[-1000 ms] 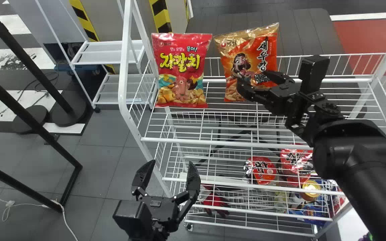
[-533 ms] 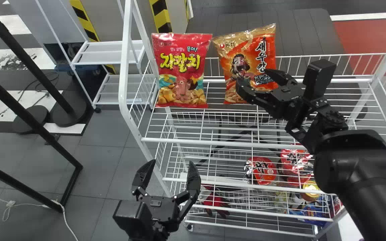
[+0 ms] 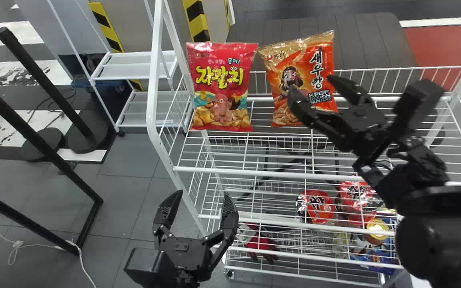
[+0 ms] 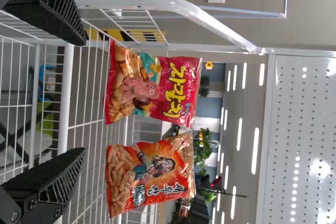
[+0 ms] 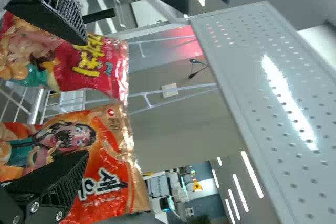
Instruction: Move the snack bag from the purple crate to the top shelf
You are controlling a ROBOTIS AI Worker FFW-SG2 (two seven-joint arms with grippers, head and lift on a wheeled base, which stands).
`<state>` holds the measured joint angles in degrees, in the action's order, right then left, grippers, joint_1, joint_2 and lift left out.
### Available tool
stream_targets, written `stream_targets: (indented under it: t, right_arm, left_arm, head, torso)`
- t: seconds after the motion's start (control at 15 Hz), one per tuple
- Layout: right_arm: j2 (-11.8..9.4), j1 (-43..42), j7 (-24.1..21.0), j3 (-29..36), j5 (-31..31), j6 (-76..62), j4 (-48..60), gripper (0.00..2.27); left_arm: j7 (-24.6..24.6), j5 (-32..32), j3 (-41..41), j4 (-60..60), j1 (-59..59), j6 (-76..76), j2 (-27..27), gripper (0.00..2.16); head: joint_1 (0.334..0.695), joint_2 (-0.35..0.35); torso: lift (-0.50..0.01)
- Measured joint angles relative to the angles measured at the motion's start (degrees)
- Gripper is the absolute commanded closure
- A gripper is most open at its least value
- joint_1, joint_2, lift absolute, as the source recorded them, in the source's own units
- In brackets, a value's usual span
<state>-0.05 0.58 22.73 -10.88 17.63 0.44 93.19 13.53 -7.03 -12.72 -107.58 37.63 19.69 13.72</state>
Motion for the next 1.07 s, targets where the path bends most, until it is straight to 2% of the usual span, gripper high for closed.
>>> stream_targets:
  t: [0.07,0.2,0.33,0.47,0.73,0.8,0.87,1.07]
  right_arm:
    - [-0.7,2.6,-0.2,1.6,1.7,0.5,3.7,0.08]
    - [-3.7,9.2,-0.4,5.7,3.5,1.4,11.5,0.08]
    - [-6.1,16.6,0.1,10.5,3.5,-0.2,17.7,0.08]
    - [-7.3,24.0,1.5,15.5,2.5,-3.3,21.7,0.09]
    - [-7.5,36.4,7.1,25.3,1.8,-8.2,23.6,0.09]
    - [-7.4,38.7,7.7,26.7,1.4,-10.0,23.1,0.09]
    - [-6.9,41.0,8.2,28.0,0.4,-12.6,21.9,0.09]
    - [-6.2,43.8,9.6,29.7,-0.9,-18.0,15.8,0.10]
  left_arm:
    - [0.0,0.0,0.3,-0.9,0.5,0.0,0.1,0.09]
    - [0.0,-0.1,0.7,-3.1,1.7,-0.3,0.3,0.10]
    - [-0.1,-0.5,0.8,-5.2,2.3,-1.4,0.4,0.10]
    - [-0.1,-1.0,0.7,-7.9,2.6,-4.5,0.5,0.11]
    - [-0.3,-4.3,-0.9,-13.8,0.3,-15.9,0.1,0.10]
    - [-0.3,-5.1,-1.6,-14.7,-1.2,-18.7,0.0,0.10]
    - [-0.1,-6.1,-2.7,-15.2,-3.6,-22.5,-0.1,0.10]
    - [1.6,-9.5,-6.4,-13.4,-12.1,-31.8,-0.9,0.10]
  head:
    - [0.695,0.179]
    - [0.695,0.137]
    - [0.695,0.058]
    - [0.695,0.005]
    - [0.695,-0.136]
    - [0.695,-0.161]
    - [0.695,-0.226]
    - [0.695,-0.303]
  torso:
    - [0.001]
    - [0.001]
    - [0.001]
    - [0.001]
    - [0.001]
    - [0.001]
    - [0.001]
    - [0.001]
